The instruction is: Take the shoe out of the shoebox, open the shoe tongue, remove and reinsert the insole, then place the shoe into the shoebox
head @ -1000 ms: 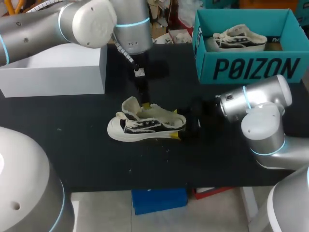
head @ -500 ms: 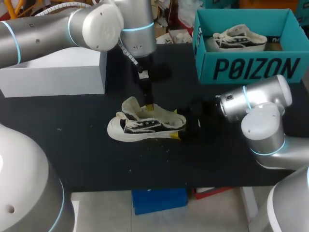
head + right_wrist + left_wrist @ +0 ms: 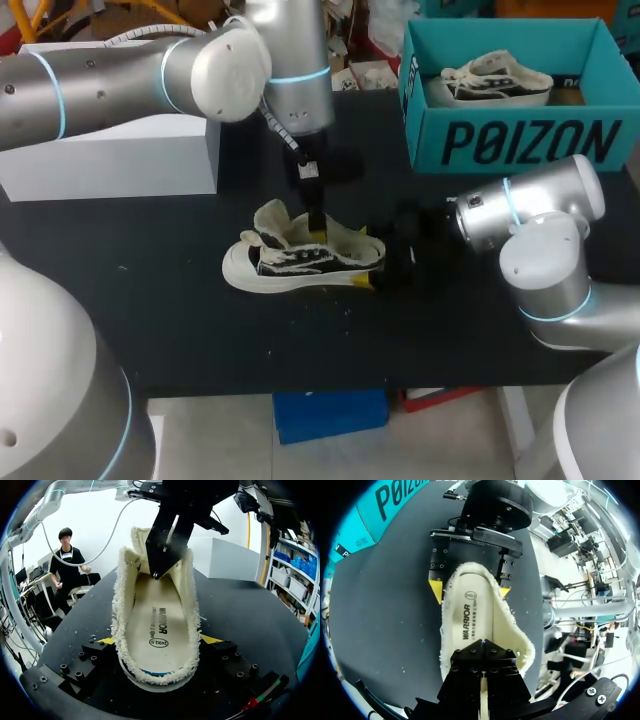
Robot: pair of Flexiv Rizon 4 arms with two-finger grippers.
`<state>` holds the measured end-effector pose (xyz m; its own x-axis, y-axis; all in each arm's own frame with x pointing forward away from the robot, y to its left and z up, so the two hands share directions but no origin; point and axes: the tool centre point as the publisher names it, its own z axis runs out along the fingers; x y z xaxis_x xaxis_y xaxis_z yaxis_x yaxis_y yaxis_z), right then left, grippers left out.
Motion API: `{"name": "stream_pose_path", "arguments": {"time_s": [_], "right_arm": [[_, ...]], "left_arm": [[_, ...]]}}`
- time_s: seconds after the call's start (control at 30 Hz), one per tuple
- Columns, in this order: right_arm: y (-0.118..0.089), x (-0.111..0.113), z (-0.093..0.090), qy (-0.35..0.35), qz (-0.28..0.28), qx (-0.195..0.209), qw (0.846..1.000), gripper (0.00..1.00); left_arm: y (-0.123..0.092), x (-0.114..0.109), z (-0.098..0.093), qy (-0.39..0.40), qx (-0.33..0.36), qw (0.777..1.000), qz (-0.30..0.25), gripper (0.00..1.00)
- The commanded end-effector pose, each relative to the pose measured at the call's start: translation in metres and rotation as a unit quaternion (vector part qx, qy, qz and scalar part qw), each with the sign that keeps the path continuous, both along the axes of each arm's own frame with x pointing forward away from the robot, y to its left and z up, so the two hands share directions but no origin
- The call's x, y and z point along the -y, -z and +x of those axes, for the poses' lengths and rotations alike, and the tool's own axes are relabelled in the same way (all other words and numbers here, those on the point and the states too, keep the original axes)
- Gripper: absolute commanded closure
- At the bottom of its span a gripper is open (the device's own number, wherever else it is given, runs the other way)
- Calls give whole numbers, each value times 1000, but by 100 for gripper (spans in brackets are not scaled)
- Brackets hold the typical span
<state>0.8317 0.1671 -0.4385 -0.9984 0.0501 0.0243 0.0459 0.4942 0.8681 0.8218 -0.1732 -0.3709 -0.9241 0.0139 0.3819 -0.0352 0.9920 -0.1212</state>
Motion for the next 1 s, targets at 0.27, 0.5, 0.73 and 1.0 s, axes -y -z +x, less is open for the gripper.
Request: {"name": "stream_pose_path", "arguments": {"time_s": [0.27, 0.5, 0.73, 1.0], "right_arm": [[2, 0, 0, 1, 0, 0, 1000, 100], [2, 0, 0, 1, 0, 0, 1000, 100], [2, 0, 0, 1, 0, 0, 1000, 100], [2, 0, 0, 1, 0, 0, 1000, 100]], "left_arm": [[17, 3, -11, -5, -12, 1000, 7, 100], [26, 3, -18, -5, -20, 1000, 13, 100], [26, 3, -19, -6, -21, 1000, 19, 100], [26, 3, -19, -6, -21, 1000, 19, 100]]}}
